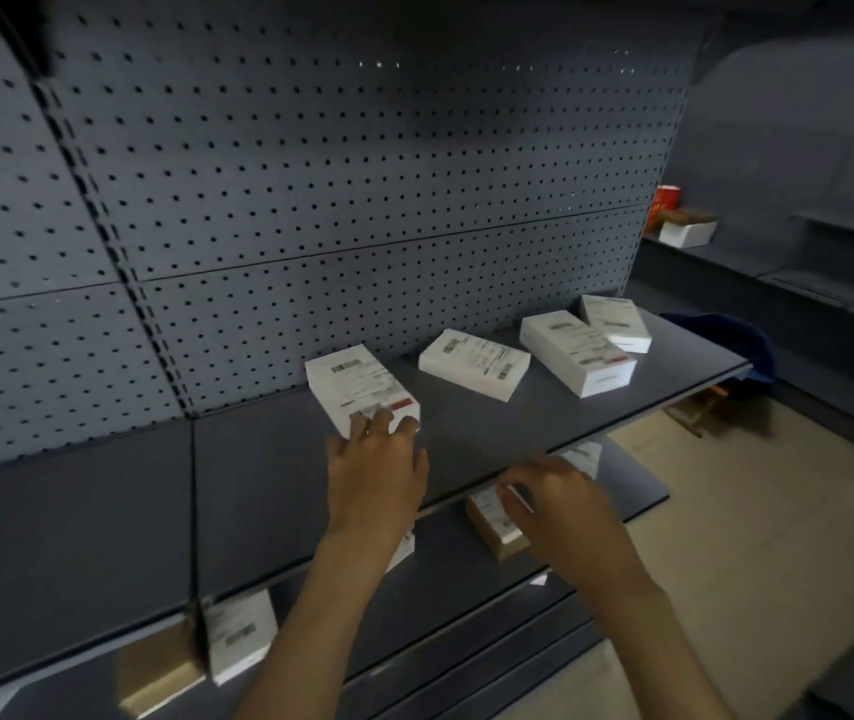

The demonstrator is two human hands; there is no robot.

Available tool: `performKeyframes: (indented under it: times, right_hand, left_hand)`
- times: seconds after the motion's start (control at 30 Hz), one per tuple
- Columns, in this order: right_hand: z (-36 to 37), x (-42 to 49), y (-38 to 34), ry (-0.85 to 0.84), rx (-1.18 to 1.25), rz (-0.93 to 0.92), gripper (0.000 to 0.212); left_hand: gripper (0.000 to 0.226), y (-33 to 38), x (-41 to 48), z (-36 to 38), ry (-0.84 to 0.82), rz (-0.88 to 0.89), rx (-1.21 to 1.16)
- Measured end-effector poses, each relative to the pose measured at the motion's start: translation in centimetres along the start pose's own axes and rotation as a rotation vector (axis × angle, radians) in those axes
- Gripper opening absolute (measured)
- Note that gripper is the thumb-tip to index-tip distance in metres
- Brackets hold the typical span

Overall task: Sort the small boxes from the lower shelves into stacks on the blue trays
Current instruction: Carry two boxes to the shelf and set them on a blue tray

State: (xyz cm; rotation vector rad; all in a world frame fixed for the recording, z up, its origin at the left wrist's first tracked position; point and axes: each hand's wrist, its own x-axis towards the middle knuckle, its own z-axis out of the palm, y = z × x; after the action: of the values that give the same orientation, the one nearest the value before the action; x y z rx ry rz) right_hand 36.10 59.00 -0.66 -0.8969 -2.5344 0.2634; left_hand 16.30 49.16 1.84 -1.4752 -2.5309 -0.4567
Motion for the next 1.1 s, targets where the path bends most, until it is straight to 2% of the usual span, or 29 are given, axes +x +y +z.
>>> performKeyframes:
  times: [0.2,0.33,0.57,0.73,0.8,0.93,1.1]
  right_hand:
    - [0.1,7.9,3.9,0.003,-0.032,-0.072,0.01]
    - [1.5,12.1,6.4,0.008,0.032,-0.117,0.007]
    - [3.8,18.2,10.5,-0.091,0.046,-0.145,0.049]
    - [4.4,20.7,12.0,-0.432,0.071,-0.031,0.084]
    - [4.7,21.0,12.4,-0.417,0.033,-0.053,0.084]
    - [4.4,19.6,12.8,-0.279,-0.005,-0.131,0.081]
    - [4.1,17.4,13.5,-0.274,-0.006,-0.219,0.086]
  left_hand:
    - [0.051,0.8,5.7,3.1,-0.035,-0.168,0.027]
    - [0.061,1.6,7.6,4.8,-0.05,-0.277,0.104]
    - [0.058,2.4,7.7,6.3,-0.018,-0.45,0.137]
    - [0.057,2.3,7.1,5.9,-0.013,-0.465,0.132]
    - [0.055,2.0,6.6,5.6,-0.01,-0.468,0.102]
    - [0.056,2.5,5.6,5.9,0.03,-0.556,-0.01]
    - [0.062,4.0,5.6,6.7,0.051,-0.715,0.012]
